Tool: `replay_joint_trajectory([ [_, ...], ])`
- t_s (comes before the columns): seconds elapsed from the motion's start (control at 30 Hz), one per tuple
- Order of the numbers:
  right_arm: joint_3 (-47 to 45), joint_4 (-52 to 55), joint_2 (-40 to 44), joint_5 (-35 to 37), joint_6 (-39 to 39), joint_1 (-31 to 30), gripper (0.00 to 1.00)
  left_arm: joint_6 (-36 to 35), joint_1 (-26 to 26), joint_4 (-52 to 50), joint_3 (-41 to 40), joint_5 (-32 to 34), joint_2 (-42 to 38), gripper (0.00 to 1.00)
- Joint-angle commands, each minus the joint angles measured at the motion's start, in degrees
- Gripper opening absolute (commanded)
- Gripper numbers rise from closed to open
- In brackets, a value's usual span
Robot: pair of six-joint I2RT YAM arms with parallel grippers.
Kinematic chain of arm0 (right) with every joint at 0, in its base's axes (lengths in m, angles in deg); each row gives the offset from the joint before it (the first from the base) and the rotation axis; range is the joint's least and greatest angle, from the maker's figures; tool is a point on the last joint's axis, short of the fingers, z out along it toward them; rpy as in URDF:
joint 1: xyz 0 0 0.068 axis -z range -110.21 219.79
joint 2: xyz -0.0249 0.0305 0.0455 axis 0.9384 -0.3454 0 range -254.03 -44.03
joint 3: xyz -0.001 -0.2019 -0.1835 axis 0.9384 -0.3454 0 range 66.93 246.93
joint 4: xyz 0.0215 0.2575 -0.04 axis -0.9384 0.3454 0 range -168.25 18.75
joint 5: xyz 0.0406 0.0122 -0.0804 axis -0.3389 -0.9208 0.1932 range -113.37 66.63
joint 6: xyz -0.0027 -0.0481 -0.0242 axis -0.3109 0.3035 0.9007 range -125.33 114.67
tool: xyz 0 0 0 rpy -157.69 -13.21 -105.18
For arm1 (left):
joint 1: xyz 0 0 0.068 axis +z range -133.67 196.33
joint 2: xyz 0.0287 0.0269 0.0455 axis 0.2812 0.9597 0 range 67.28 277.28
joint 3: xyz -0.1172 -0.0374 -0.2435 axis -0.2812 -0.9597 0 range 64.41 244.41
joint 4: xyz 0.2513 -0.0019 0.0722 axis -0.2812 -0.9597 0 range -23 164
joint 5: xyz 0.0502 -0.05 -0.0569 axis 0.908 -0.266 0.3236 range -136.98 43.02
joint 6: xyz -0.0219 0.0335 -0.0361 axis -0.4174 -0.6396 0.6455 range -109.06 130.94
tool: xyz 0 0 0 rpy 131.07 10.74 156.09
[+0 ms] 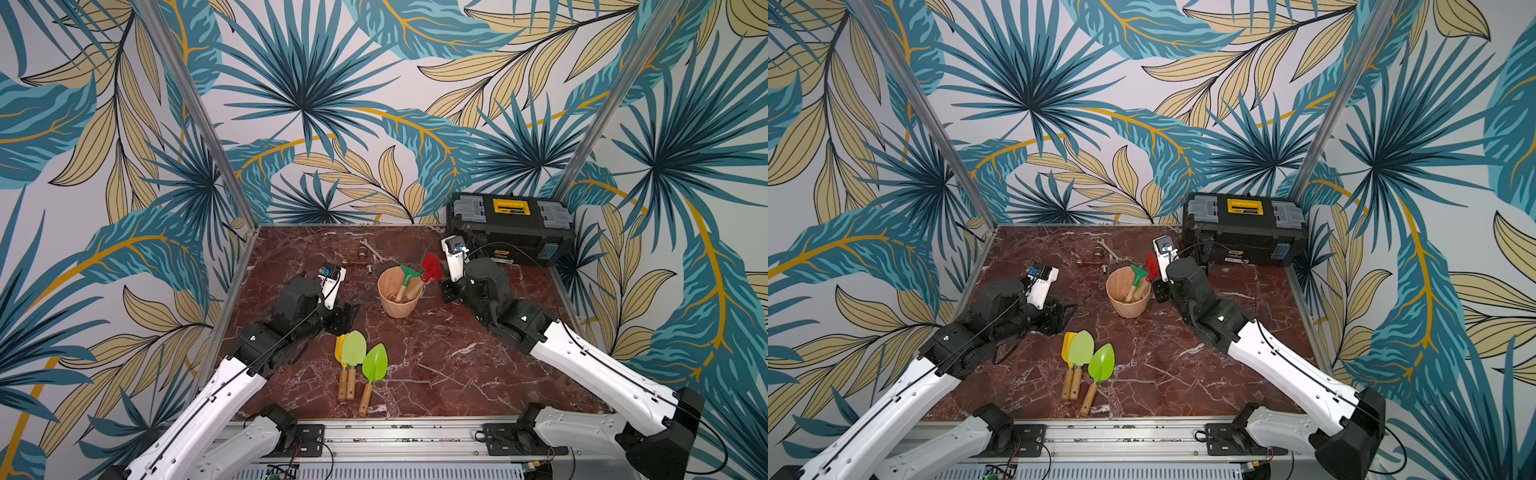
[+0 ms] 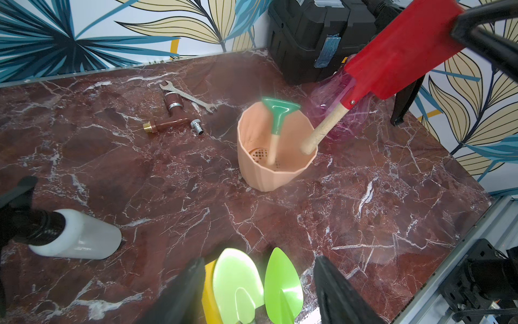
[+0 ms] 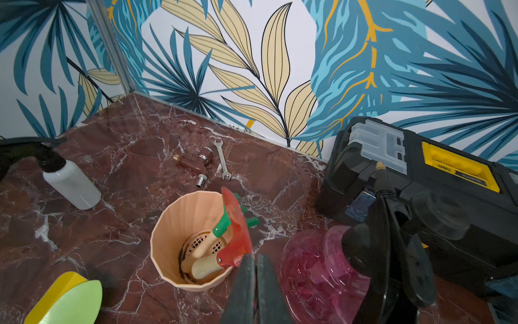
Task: Organize the gardening tools
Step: Place the gardening tool in the container.
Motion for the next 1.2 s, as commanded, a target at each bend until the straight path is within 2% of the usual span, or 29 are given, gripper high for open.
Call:
replay_joint_trajectory([
  [0.0, -0.5, -2.4, -1.6, 0.4, 4.0, -0.1, 0.00, 0.3, -0.1, 1.3, -1.0, -0.1, 0.0, 0.66],
  [0.57, -7.0, -12.0, -5.3, -4.5, 7.1, -0.7, 0.00, -0.2, -0.1, 1.8, -1.6, 0.1, 0.0, 0.66],
  [0.8, -7.6, -11.7, -7.0, -3.7, 6.8, -1.0, 0.01, -0.4, -0.1, 1.1, -1.2, 0.2, -0.1, 0.66],
  [1.17, -9.0, -11.8, -7.4, -1.8, 5.1, -1.0, 0.08, -0.3, -0.1, 1.0, -0.6, 0.1, -0.1, 0.67],
])
